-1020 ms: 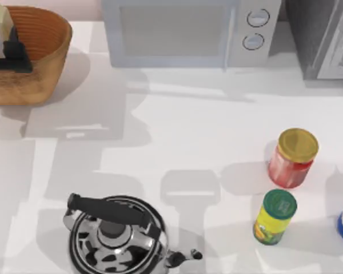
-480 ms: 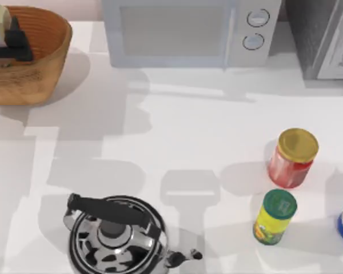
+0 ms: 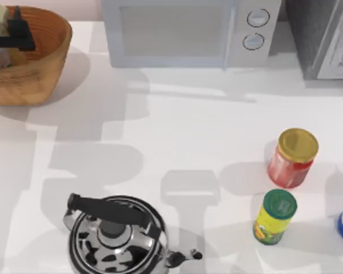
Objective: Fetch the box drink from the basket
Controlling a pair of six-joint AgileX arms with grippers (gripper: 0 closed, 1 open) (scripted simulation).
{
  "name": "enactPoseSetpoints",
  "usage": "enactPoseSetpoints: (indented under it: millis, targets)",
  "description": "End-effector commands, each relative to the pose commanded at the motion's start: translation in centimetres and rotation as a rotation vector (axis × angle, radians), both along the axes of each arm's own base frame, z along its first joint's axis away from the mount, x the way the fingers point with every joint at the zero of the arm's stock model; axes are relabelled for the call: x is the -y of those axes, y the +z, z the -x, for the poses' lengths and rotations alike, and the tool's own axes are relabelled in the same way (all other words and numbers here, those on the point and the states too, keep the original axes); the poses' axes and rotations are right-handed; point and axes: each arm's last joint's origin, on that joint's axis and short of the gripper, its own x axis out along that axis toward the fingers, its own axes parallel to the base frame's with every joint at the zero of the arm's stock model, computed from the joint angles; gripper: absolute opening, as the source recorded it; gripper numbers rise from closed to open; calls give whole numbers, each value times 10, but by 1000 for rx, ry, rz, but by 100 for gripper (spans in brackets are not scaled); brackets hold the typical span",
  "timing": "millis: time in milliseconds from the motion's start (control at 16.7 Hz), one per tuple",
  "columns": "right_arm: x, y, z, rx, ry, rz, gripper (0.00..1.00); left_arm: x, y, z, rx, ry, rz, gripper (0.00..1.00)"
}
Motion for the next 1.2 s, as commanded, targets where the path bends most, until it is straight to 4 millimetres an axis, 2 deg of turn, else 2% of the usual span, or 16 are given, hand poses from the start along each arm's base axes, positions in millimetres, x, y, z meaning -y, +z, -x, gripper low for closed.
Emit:
enactPoseSetpoints:
  millis: [60,840,1200]
  targets:
    - [0,0,0,0,0,0,100,0,0,0,0,0,0,100]
    - [0,0,0,0,0,0,100,0,0,0,0,0,0,2]
    - [0,0,0,0,0,0,100,0,0,0,0,0,0,0]
